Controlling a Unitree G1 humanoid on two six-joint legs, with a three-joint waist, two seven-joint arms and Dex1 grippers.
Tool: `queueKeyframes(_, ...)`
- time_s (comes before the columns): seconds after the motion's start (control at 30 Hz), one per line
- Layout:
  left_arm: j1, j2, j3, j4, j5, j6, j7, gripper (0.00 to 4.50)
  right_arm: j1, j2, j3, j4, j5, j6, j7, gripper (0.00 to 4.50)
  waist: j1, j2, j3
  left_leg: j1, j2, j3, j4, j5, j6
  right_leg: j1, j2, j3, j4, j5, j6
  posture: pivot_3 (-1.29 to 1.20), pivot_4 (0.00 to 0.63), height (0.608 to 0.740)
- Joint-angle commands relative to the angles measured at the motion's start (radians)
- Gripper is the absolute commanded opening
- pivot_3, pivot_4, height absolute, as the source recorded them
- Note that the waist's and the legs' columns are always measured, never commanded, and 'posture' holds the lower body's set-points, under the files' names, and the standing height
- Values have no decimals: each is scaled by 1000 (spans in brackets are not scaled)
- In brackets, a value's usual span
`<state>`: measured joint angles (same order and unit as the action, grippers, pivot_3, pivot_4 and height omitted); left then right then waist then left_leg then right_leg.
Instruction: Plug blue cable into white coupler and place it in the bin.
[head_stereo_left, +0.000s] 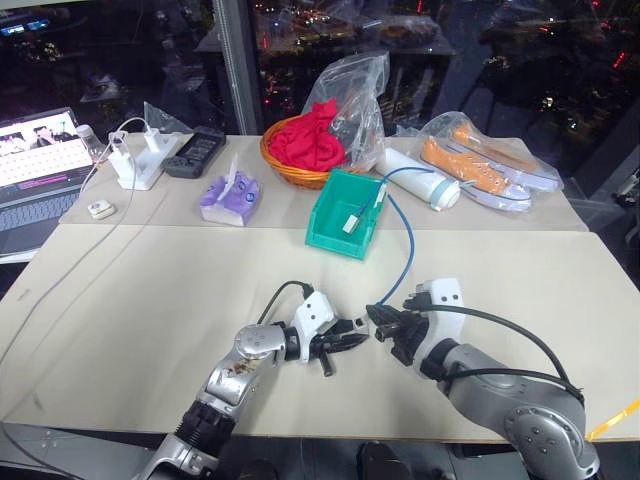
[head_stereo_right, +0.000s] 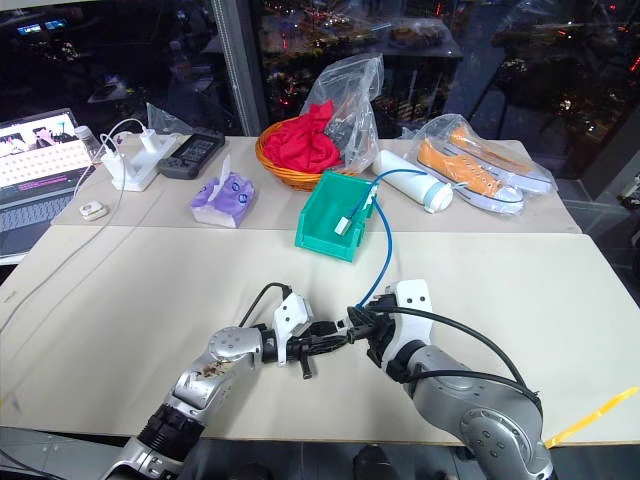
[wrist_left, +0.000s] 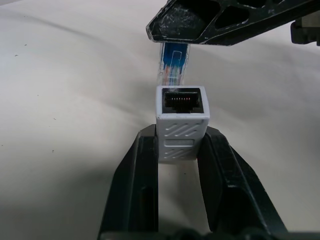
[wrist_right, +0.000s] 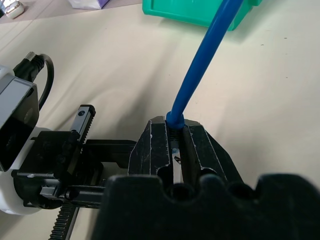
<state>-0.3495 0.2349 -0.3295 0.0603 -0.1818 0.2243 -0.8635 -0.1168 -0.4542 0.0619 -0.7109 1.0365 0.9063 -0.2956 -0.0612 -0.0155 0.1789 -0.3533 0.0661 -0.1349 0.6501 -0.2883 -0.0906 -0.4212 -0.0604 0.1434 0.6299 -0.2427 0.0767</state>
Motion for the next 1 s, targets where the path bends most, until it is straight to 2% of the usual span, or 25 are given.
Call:
queueKeyframes(0.03, -3, -12, -10, 3, 0, 0, -2, 628, -10, 0, -8, -51, 31, 25, 26, 0, 0, 0, 0, 0, 0, 0, 0, 0, 0, 0, 0, 0, 0, 0, 0, 0, 150, 722)
queueKeyframes(0.5, -1, -12, -14, 1, 8, -1, -5, 628, 21, 105, -112, -65, 133, -52, 37, 0, 1, 0, 0, 0, 0, 0, 0, 0, 0, 0, 0, 0, 0, 0, 0, 0, 150, 722)
queueKeyframes(1.0, 3, -9, -8, -6, 16, -3, -7, 628, 31, 54, -62, -41, 115, -7, 42, 0, 1, 1, -1, 0, 0, 0, 0, 0, 0, 0, 0, 0, 0, 0, 0, 0, 150, 722)
